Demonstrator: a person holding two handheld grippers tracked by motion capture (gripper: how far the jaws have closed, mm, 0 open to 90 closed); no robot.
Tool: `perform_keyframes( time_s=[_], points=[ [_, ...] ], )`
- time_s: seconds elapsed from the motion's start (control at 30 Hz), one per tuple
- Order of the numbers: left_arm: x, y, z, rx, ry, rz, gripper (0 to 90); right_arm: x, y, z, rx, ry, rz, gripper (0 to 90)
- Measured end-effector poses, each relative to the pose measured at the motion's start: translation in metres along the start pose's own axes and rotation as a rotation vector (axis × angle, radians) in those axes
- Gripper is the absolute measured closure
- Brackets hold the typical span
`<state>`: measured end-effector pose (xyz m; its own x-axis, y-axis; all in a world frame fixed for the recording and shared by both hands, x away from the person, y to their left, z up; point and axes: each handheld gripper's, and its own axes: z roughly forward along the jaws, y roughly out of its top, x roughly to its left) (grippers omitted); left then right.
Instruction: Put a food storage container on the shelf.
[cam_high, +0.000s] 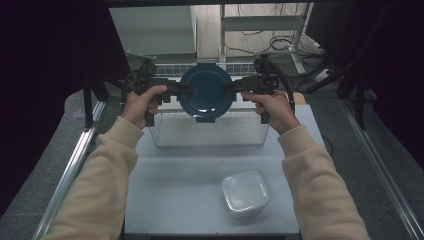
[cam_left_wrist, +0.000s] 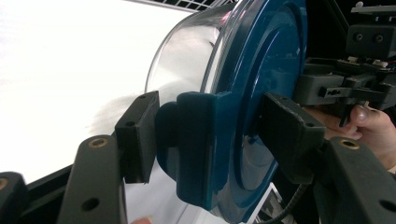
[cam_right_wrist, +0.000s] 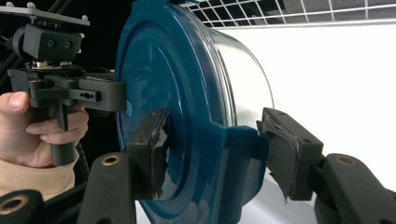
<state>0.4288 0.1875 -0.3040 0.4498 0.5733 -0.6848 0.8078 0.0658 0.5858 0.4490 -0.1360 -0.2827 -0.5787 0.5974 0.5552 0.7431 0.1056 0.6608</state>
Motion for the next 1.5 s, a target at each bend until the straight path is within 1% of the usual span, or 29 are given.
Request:
perform_keyframes(
  time_s=[0.03,0.07,0.37,0.5,0.53,0.67,0.7,0.77,0.83,0.87,0.93,0.97,1.03,1.07,1.13,1.2,1.23,1.3,1.33,1.37,1.43,1.5],
  points=[
    [0.001,0.001,0.001,0.001,-0.003,0.001,39.7,-0.001,0.001,0.000,0.002,0.001,0.002,43.0],
    [0.001,0.004,0.002,0.001,-0.003,-0.007,39.7,-0.002,0.003,0.001,0.004,0.001,0.004,43.0],
    [0.000,0.023,0.002,0.006,0.003,-0.004,39.7,-0.007,0.021,0.000,-0.004,0.008,0.009,43.1],
    [0.001,0.031,0.004,0.003,0.004,-0.011,39.7,-0.010,0.028,0.002,-0.003,0.011,0.023,43.2],
    [0.002,0.032,0.004,0.003,0.004,-0.011,39.7,-0.011,0.029,0.002,-0.006,0.012,0.026,43.2],
    [0.012,0.036,0.008,0.006,-0.007,-0.031,39.7,-0.013,0.034,0.006,-0.008,0.001,0.032,43.1],
    [0.015,0.036,0.009,0.001,-0.004,-0.043,39.7,-0.014,0.035,0.008,-0.005,0.001,0.039,43.1],
    [0.023,0.038,0.013,-0.003,0.001,-0.069,39.6,-0.020,0.037,0.016,-0.001,-0.010,0.074,42.5],
    [0.027,0.037,0.016,0.006,0.010,-0.075,39.6,-0.024,0.038,0.021,0.005,-0.014,0.076,42.5],
    [0.029,0.037,0.017,0.002,0.012,-0.080,39.5,-0.029,0.037,0.024,0.020,-0.009,0.093,42.2],
    [0.029,0.039,0.019,-0.004,0.015,-0.094,39.8,-0.035,0.036,0.026,0.019,0.013,0.115,42.5],
    [0.029,0.039,0.020,-0.002,0.018,-0.093,39.8,-0.037,0.037,0.027,0.019,0.019,0.117,42.5],
    [0.030,0.040,0.023,-0.002,0.013,-0.100,39.7,-0.041,0.037,0.026,0.025,0.022,0.123,42.5],
    [0.033,0.041,0.025,-0.006,0.007,-0.110,39.6,-0.041,0.037,0.026,0.026,0.022,0.122,42.5],
    [0.038,0.041,0.028,-0.010,-0.008,-0.132,39.3,-0.044,0.037,0.027,0.024,0.021,0.134,42.2],
    [0.044,0.041,0.031,-0.010,-0.020,-0.155,39.0,-0.048,0.037,0.028,0.032,0.031,0.150,42.0],
    [0.046,0.042,0.033,-0.010,-0.020,-0.158,38.7,-0.050,0.037,0.028,0.036,0.031,0.157,41.6],
    [0.049,0.043,0.035,-0.011,-0.021,-0.168,37.9,-0.054,0.036,0.031,0.036,0.037,0.188,40.3],
    [0.050,0.044,0.038,-0.005,-0.019,-0.163,36.9,-0.056,0.036,0.032,0.039,0.040,0.194,40.0],
    [0.051,0.043,0.039,-0.004,-0.017,-0.165,35.2,-0.059,0.036,0.034,0.041,0.043,0.214,39.0],
    [0.052,0.043,0.040,-0.010,-0.018,-0.163,34.6,-0.063,0.035,0.037,0.047,0.052,0.228,38.5],
    [0.052,0.043,0.039,-0.011,-0.018,-0.163,34.6,-0.065,0.035,0.037,0.036,0.058,0.225,38.6]
  ],
)
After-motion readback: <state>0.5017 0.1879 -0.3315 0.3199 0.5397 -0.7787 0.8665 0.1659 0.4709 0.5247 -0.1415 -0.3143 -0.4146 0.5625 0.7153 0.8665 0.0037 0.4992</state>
